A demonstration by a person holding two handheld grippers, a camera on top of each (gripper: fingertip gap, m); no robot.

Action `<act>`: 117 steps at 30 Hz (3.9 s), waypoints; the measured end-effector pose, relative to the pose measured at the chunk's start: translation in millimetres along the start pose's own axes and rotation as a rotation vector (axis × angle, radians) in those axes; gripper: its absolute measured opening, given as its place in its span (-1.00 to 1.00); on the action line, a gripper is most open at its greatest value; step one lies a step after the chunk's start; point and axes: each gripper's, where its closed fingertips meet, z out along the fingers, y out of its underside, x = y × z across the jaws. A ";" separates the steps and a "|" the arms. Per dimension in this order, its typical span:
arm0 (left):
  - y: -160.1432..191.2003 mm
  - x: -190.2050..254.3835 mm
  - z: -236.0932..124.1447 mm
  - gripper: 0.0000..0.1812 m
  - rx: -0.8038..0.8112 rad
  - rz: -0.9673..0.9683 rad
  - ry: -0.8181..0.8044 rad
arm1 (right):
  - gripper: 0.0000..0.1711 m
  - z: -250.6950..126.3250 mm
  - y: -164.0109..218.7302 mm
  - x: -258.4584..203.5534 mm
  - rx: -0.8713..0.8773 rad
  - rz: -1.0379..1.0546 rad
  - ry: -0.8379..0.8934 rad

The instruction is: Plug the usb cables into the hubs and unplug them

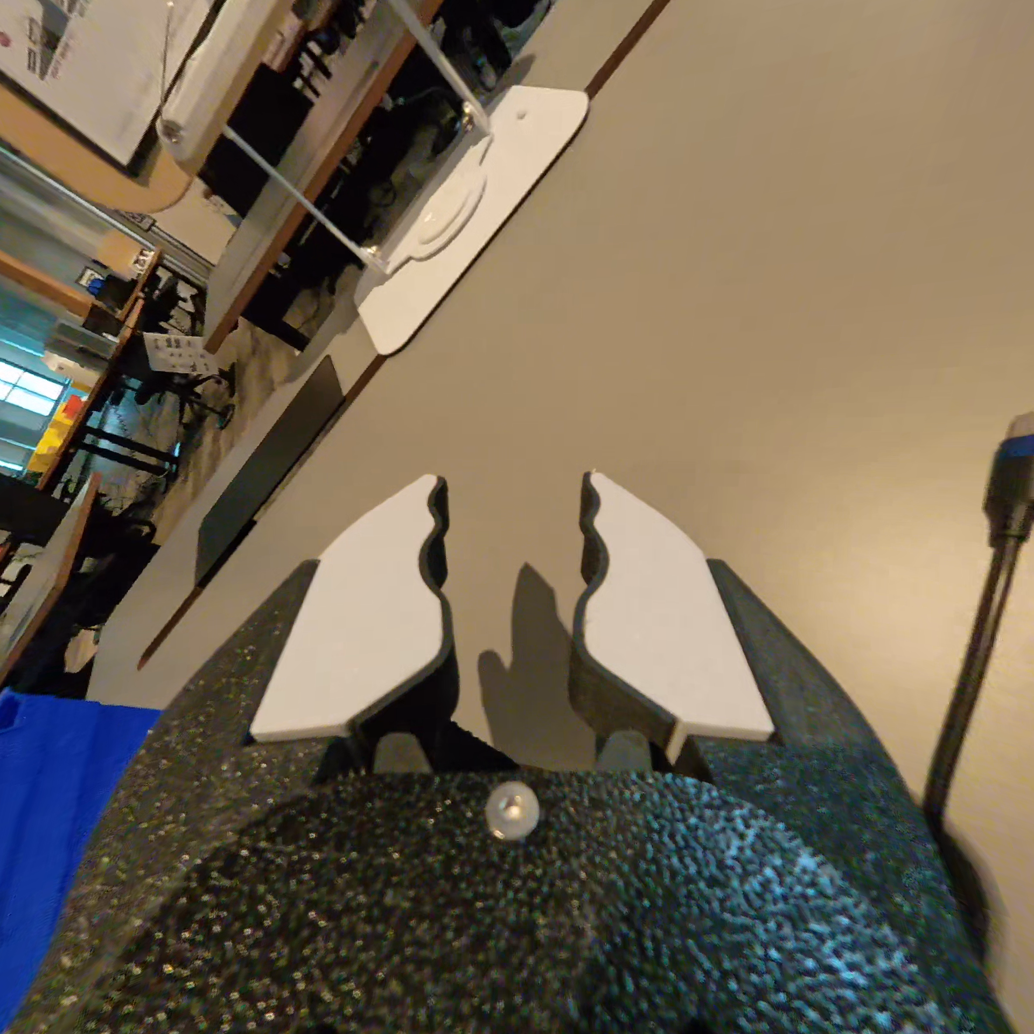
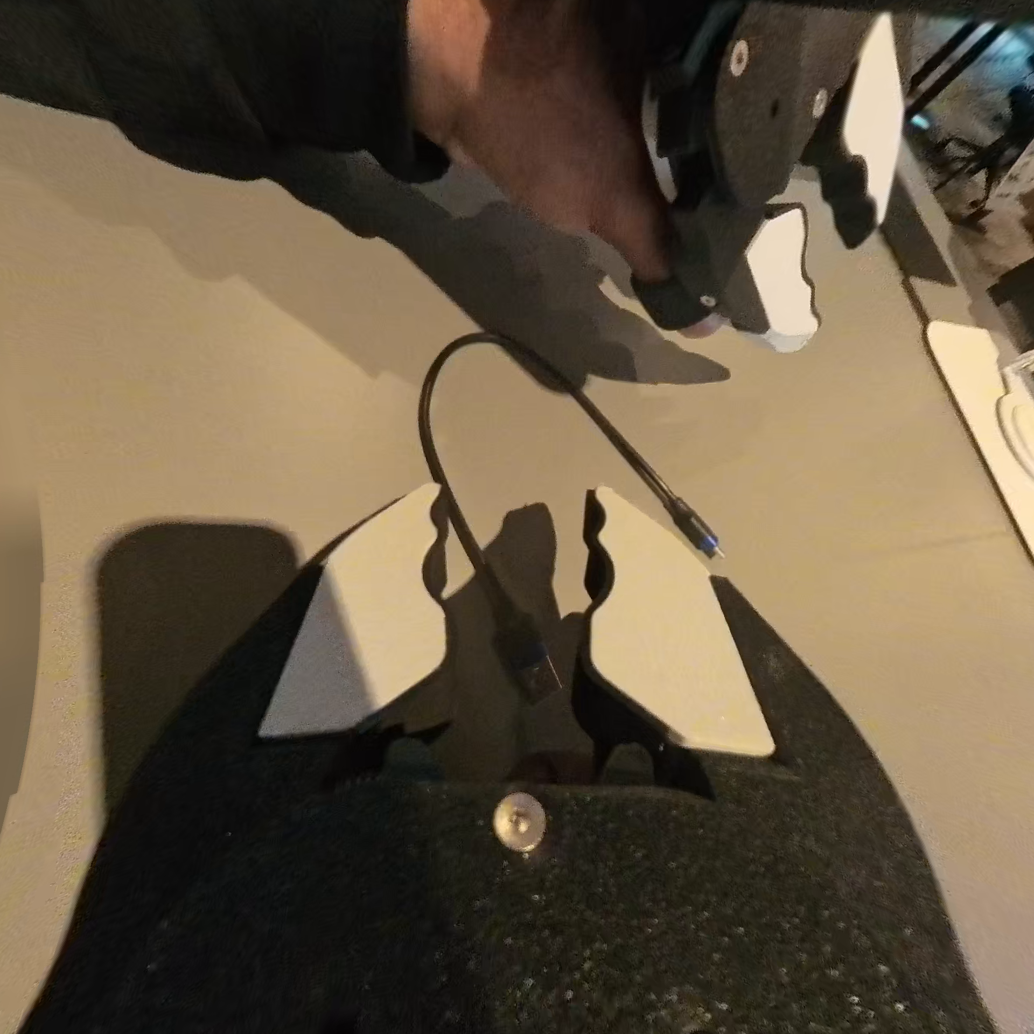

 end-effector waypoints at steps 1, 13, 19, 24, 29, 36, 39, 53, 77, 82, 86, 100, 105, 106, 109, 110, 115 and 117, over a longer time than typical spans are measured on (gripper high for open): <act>-1.0 2.9 0.2 -0.51 0.006 0.009 0.006 | -0.45 0.7 1.1 0.3 -0.007 0.021 -0.011; -1.2 20.7 2.1 -0.52 0.009 0.039 0.086 | -0.77 5.8 9.4 -11.6 -0.084 0.176 -0.186; 0.9 26.9 3.4 -0.52 0.007 0.042 0.119 | -0.79 6.8 10.6 -10.7 -0.105 0.194 -0.163; 2.3 29.6 4.0 -0.54 0.002 0.047 0.131 | -1.00 6.7 10.6 -12.1 -0.121 0.170 -0.129; 3.1 29.8 4.3 -0.55 0.001 0.038 0.140 | -1.00 6.5 11.2 -12.6 -0.132 0.152 -0.119; 2.6 28.6 3.5 -0.56 0.003 0.031 0.145 | -1.00 6.9 11.1 -11.5 -0.150 0.075 -0.070; 2.8 28.7 3.5 -0.56 0.003 0.031 0.146 | -1.00 7.3 12.5 -7.7 -0.162 0.051 -0.039; 7.4 24.3 5.8 -0.57 -0.009 0.014 0.143 | -1.00 -8.5 9.5 33.4 -0.179 -0.048 0.217; 14.0 26.6 8.2 -0.58 -0.029 -0.005 0.205 | -0.54 16.8 57.7 97.5 -0.239 0.149 -0.153; 12.5 28.2 6.4 -0.58 -0.026 0.004 0.205 | -0.86 26.0 54.5 93.5 -0.198 0.260 -0.204; 11.1 27.2 6.0 -0.59 -0.020 0.000 0.204 | -0.92 23.1 56.9 94.9 -0.221 0.211 -0.140; 5.5 8.9 2.9 -0.60 0.013 -0.040 0.160 | -0.93 -21.5 31.7 153.0 -0.237 -0.024 0.408; 6.7 10.1 3.9 -0.60 0.009 -0.037 0.167 | -0.93 -119.6 -3.0 206.8 -0.034 0.032 0.783; 7.0 11.8 4.2 -0.60 0.007 -0.033 0.170 | -0.93 -147.1 -3.6 217.2 0.003 0.063 0.870; 7.7 16.3 4.9 -0.60 0.003 -0.022 0.180 | -0.93 -234.4 19.1 242.8 0.070 0.196 1.128; 7.8 17.4 5.1 -0.60 0.001 -0.019 0.183 | -0.93 -261.6 32.6 249.1 0.087 0.247 1.204; 8.7 21.4 5.9 -0.60 -0.004 -0.011 0.195 | -0.93 -325.3 122.0 265.7 0.038 0.501 1.336; 9.4 22.7 6.6 -0.60 -0.007 -0.010 0.199 | -0.93 -325.6 145.6 266.8 -0.010 0.574 1.316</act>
